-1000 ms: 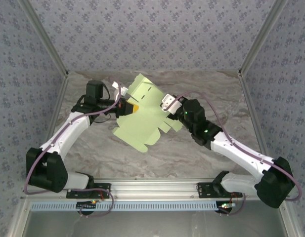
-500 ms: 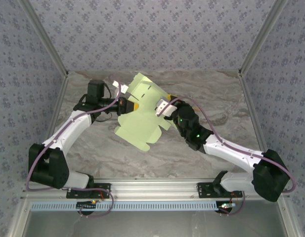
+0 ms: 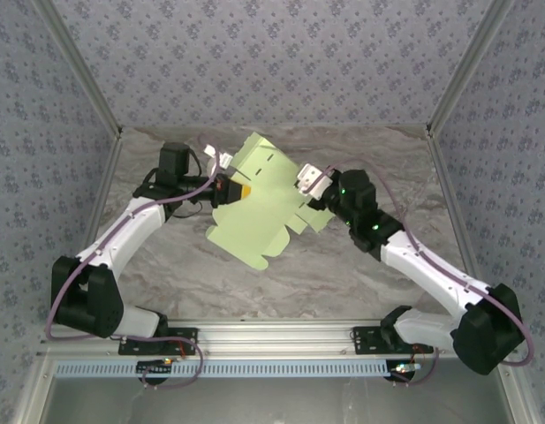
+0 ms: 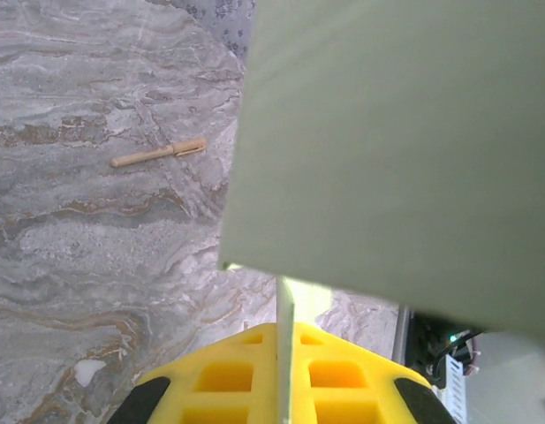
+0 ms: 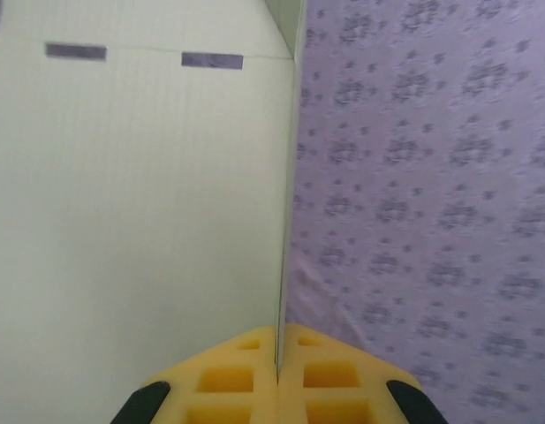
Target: Fold the paper box
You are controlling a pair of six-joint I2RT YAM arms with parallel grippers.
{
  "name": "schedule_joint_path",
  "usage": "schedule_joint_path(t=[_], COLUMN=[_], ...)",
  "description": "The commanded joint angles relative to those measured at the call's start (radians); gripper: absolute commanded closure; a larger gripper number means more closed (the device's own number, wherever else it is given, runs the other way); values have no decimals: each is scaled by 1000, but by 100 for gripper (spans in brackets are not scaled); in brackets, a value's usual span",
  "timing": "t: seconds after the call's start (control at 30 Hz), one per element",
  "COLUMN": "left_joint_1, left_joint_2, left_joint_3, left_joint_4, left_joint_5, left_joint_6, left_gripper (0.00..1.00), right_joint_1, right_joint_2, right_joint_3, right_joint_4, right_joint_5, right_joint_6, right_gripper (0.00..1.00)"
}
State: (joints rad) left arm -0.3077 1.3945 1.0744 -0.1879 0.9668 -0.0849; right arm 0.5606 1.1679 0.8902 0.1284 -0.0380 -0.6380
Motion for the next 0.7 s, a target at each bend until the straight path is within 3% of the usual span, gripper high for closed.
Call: schedule_joint_path(t=[0.0,0.13,0.4,0.5,0.67], left_joint_1=[12,12,15,31,42], left_joint_2=[6,57,148,150,52], left_joint_3=[44,42,-10,-27,-101], left_joint_4=[9,16,100,91,97], left_joint_5=[-54,-85,-176,-285,-565], left_joint_6=[53,29,-46,-65,-150], left_gripper=[93,88,76,69,63], right_joint_1=[-107,-133,-137,-138,-134], right_joint_2=[21,81,163,212,271], right_joint_3=[106,166,137,138,133], right_joint_4=[-344,-459,-478,-491,-495], right_joint_5=[-283,-331,-315,-304,-225], right_joint_6=[131,163,296,344,383], right_gripper=[100,100,100,100,100])
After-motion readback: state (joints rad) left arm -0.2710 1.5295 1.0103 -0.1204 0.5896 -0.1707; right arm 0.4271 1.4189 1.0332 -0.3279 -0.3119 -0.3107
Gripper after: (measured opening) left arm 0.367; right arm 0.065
